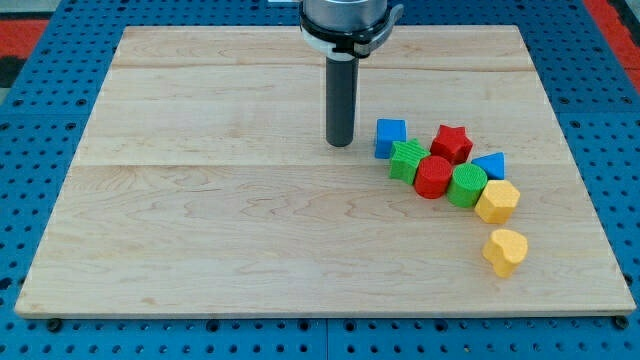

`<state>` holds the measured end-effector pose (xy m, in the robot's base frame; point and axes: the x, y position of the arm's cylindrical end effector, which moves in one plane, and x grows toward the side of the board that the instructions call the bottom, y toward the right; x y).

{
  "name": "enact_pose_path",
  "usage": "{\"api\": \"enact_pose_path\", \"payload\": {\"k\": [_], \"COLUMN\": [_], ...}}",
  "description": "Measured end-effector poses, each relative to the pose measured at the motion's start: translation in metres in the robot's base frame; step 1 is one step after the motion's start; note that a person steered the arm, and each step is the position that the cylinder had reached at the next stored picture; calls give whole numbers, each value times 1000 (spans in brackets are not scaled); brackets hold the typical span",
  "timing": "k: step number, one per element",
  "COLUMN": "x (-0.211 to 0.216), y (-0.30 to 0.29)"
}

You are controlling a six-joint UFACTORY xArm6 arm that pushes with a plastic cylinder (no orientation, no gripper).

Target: Separate the red star from a group of blocks

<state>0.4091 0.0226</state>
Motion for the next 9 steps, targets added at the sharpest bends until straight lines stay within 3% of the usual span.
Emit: {"api": "enact_pose_path", "payload": {"k": [1,2,3,5,6,8,9], "x": [-30,-28,17,63,70,60,37], "y": [4,44,75,128,125,180,132]}}
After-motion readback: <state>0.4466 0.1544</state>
